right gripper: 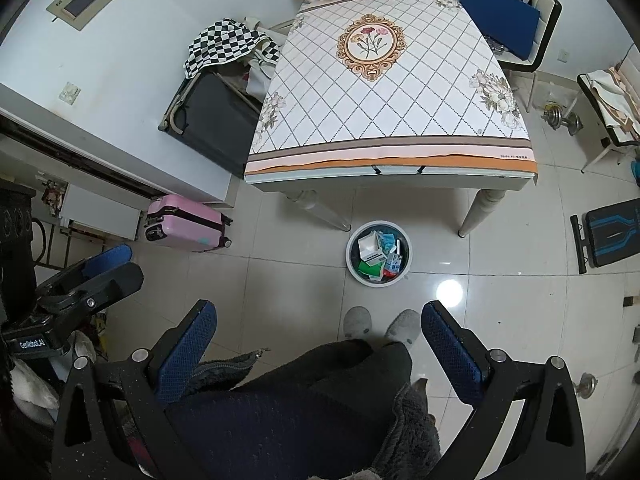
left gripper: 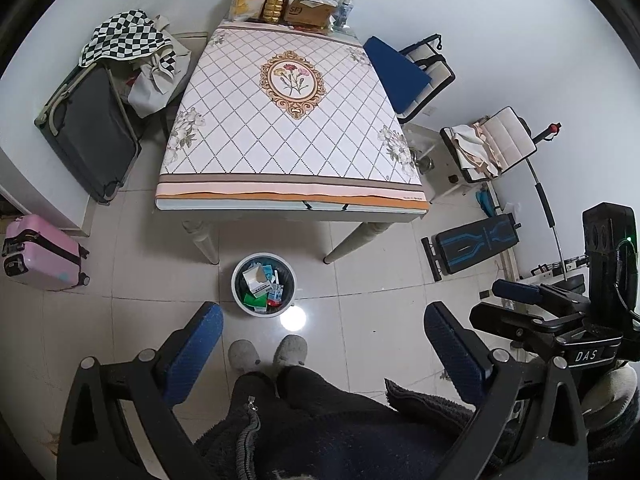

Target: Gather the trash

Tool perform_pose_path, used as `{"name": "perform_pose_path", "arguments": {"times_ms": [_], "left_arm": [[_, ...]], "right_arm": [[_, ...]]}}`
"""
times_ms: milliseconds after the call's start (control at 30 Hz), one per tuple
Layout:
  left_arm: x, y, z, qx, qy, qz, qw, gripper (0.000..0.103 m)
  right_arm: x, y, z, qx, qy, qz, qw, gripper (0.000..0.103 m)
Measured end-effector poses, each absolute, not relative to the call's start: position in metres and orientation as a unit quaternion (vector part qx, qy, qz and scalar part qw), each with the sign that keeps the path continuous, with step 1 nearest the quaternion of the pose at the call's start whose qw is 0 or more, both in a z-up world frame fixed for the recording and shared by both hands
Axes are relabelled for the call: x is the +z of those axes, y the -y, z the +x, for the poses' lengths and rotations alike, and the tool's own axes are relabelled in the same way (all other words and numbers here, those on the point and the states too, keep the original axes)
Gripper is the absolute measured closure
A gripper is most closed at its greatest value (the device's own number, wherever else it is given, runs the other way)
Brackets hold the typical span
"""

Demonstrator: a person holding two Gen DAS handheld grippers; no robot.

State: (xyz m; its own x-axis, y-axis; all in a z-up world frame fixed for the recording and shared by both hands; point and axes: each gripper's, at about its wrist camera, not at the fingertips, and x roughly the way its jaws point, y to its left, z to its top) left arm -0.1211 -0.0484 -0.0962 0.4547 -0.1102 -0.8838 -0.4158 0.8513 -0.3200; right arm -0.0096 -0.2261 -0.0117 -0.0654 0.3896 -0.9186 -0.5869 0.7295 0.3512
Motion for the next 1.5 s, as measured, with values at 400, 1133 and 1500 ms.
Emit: {"name": "perform_pose_path", "arguments": {"times_ms": [400,1133,1500], "left_arm": [[-0.095,0.050,-0.118,0.088,-0.515,-0.251,0.815,0.000],[-0.093,0.053,-0.115,0.065,-0.516,-0.254,0.816,0.000],[-0.092,0.060,-0.114,0.069,-0.512,-0.256,0.817,0.000]], "right_arm": [[-0.010,0.229,-0.010,0.361,-0.636,-0.082,0.677,0.000],[-0.003,0.238,-0.007,0.357,-0.637,-0.074,0.679,0.000],[0.001,0.239,-0.008,0.358,-0.635,-0.073,0.680,0.000]]}}
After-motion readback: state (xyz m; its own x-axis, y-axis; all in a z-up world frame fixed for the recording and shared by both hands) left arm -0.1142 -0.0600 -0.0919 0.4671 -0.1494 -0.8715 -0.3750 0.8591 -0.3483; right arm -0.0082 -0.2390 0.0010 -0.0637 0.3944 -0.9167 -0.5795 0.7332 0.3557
